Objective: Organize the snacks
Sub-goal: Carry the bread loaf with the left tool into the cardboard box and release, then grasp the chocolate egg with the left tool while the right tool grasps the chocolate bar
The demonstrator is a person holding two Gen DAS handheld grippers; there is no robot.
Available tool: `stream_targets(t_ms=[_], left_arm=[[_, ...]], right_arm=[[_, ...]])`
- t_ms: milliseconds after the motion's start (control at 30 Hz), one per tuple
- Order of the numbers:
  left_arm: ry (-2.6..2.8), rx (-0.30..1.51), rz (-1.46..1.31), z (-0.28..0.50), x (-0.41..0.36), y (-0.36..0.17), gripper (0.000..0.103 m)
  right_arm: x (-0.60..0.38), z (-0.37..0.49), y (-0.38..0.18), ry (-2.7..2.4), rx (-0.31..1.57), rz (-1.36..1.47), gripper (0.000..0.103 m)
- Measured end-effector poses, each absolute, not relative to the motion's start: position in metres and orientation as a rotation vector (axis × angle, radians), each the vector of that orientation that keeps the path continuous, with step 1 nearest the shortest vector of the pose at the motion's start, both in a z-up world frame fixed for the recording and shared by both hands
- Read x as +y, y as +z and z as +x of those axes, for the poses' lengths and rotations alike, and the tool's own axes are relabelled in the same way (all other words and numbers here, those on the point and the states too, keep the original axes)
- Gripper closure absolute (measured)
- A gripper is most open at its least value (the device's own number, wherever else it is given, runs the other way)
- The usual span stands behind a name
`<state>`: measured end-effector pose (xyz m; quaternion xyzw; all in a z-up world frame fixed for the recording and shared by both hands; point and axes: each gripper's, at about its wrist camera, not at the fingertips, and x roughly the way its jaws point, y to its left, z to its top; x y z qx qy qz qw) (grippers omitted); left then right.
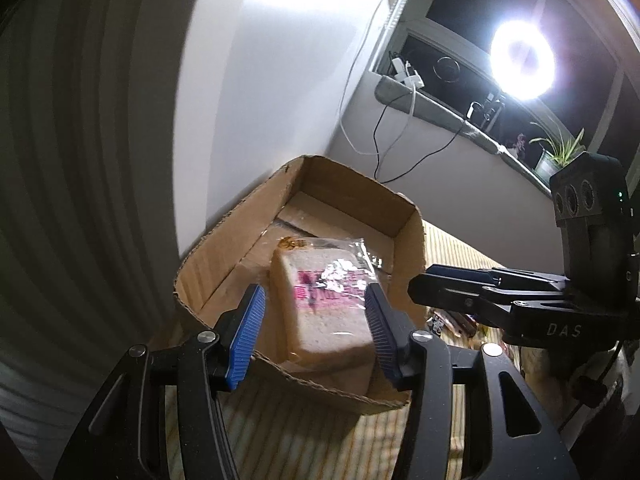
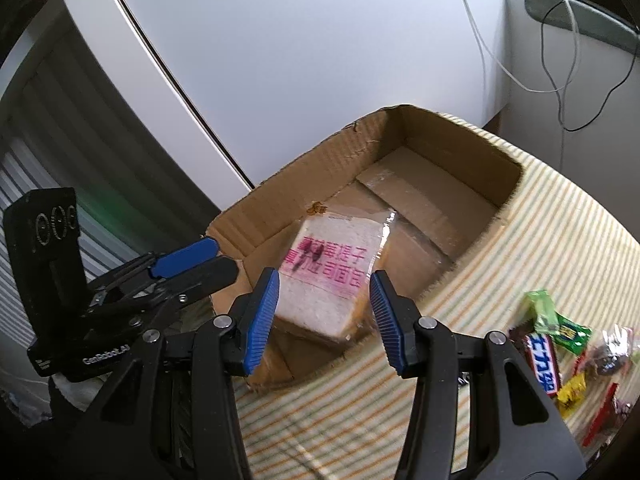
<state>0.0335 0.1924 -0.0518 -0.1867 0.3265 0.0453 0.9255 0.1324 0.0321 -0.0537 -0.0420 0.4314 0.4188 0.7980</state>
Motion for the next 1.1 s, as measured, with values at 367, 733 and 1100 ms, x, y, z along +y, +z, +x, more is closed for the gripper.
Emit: stream_targets(t_ms=[367, 733, 1100], left_arm=[[0.043, 0.655, -0.286, 0.025, 0.144, -0.041, 0.050], [-0.098, 0.720, -0.268, 0.045, 0.087, -0.056, 0.050], [-0.223, 0.822, -0.255, 0.074, 0.025, -0.084, 0.050]], right_arm=[[-0.037, 0.117, -0.037, 0.754, 0.821, -0.112, 0.025], [-0.148, 0.106, -0.051, 0.490, 0.798, -0.128, 0.025], [-0.219, 0.087, -0.099, 0.311, 0.886, -0.180, 0.025]])
